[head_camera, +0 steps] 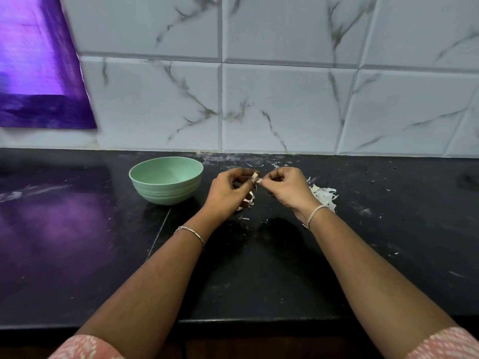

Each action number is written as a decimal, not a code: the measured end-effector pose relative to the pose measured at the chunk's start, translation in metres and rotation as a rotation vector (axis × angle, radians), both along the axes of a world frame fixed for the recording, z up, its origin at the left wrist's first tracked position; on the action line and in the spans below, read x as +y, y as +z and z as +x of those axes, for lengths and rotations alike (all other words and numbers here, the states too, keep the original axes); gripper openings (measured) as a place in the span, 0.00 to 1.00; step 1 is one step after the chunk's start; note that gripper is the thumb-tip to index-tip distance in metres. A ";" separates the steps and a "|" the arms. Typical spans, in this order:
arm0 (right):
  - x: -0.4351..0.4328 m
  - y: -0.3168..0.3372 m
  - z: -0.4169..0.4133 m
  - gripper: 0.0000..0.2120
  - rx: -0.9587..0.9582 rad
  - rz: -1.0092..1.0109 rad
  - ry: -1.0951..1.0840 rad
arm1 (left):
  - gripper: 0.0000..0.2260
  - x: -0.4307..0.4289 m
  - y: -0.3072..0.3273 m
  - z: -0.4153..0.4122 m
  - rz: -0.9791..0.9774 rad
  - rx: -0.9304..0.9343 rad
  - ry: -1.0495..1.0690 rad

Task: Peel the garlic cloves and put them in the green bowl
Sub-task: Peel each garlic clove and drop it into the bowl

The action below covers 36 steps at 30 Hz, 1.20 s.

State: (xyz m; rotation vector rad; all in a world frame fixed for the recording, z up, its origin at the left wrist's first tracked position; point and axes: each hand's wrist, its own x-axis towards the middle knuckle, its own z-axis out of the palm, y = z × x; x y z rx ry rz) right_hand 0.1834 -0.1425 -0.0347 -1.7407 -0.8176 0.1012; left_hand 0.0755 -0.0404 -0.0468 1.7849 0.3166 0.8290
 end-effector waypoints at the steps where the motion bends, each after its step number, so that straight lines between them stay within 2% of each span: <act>1: -0.001 0.000 0.002 0.04 -0.040 -0.023 -0.027 | 0.04 0.000 0.001 0.000 -0.043 -0.020 -0.017; 6: -0.025 0.012 0.031 0.02 -0.347 -0.343 -0.186 | 0.08 0.000 0.006 -0.003 -0.265 -0.061 -0.087; 10: -0.053 0.017 0.062 0.10 -0.349 -0.441 -0.251 | 0.07 -0.002 0.004 -0.004 -0.319 0.025 -0.143; 13: -0.064 0.016 0.065 0.06 -0.336 -0.490 -0.293 | 0.07 -0.002 0.004 -0.004 -0.310 0.065 -0.155; 14: -0.066 0.017 0.065 0.06 -0.328 -0.478 -0.323 | 0.07 -0.002 0.004 -0.003 -0.306 0.074 -0.152; 18: -0.067 0.019 0.066 0.15 -0.323 -0.427 -0.389 | 0.09 -0.002 0.003 -0.002 -0.280 0.088 -0.120; 23: -0.062 0.015 0.068 0.08 -0.346 -0.426 -0.371 | 0.03 0.001 0.001 -0.002 -0.262 0.019 -0.062; 30: -0.061 0.015 0.063 0.10 -0.416 -0.413 -0.484 | 0.03 0.005 -0.003 0.002 -0.232 -0.001 -0.043; 33: -0.052 0.017 0.060 0.02 -0.469 -0.313 -0.323 | 0.06 0.006 -0.003 0.002 -0.248 -0.003 -0.041; 36: -0.036 0.018 0.043 0.06 -0.394 -0.170 -0.095 | 0.05 0.005 -0.003 0.001 -0.216 0.006 -0.048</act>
